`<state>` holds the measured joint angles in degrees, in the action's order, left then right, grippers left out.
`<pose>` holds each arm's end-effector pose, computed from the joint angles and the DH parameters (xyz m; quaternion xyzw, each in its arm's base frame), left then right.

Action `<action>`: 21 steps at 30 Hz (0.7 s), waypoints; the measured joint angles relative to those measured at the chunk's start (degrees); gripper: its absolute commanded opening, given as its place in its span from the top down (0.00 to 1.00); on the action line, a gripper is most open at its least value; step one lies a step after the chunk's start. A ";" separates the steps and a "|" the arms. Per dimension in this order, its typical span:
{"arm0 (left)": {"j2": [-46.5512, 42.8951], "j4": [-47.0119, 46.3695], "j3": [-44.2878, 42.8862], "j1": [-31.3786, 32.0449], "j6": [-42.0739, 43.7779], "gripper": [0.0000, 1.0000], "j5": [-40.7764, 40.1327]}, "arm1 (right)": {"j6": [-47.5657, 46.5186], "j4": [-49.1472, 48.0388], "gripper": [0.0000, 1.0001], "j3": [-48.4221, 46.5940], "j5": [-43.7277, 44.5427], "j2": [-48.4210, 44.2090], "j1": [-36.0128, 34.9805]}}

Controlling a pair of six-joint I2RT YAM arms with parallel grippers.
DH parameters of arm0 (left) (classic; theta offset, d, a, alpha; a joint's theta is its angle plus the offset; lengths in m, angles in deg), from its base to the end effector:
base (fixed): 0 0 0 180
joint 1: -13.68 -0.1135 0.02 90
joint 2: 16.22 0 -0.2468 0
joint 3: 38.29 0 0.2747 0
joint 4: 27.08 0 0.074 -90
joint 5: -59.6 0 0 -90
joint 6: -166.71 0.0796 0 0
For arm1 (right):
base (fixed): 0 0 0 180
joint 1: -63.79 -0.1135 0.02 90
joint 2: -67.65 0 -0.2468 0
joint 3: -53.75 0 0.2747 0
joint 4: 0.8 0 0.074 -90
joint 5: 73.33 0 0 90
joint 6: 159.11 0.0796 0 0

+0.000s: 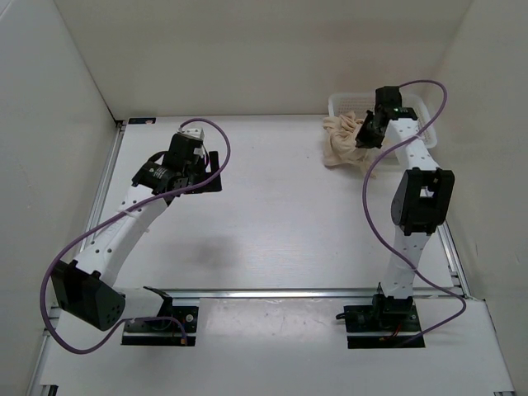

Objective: Fold and stack the trousers
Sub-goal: Grab the trousers from the pile, then move the trousers to the center of the board

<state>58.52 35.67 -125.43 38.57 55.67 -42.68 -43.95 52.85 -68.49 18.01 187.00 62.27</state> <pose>0.2976 -0.1194 0.2937 -0.0048 0.9360 -0.0389 0.3497 0.5123 0.0117 0.2235 0.1968 0.9211 0.0668 0.3292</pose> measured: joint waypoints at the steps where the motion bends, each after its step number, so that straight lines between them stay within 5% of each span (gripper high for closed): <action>1: 0.00 0.00 0.00 0.00 -0.02 0.00 0.02 | -0.09 0.98 1.00 -1.03 -0.04 -0.48 -0.13; 3: 0.07 0.13 -0.26 0.00 -0.02 0.00 0.07 | -0.39 3.72 1.00 -5.97 -0.44 -1.14 -0.52; 9: 2.62 0.98 -6.16 0.31 0.44 0.00 4.87 | -3.74 8.83 1.00 -43.47 -1.90 -3.26 -6.25; 16: 5.88 5.55 -17.44 -3.08 0.24 0.00 7.78 | -8.57 1.77 1.00 -30.10 -5.73 -33.05 -22.56; 21: 9.42 8.92 -22.60 -8.63 -1.88 0.00 8.31 | -7.82 -0.33 1.00 -2.47 -1.84 -47.39 -35.12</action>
<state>67.94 44.58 -148.03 29.93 53.79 -34.37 -51.77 52.53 -70.96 16.18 139.61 27.15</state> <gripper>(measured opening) 0.991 0.005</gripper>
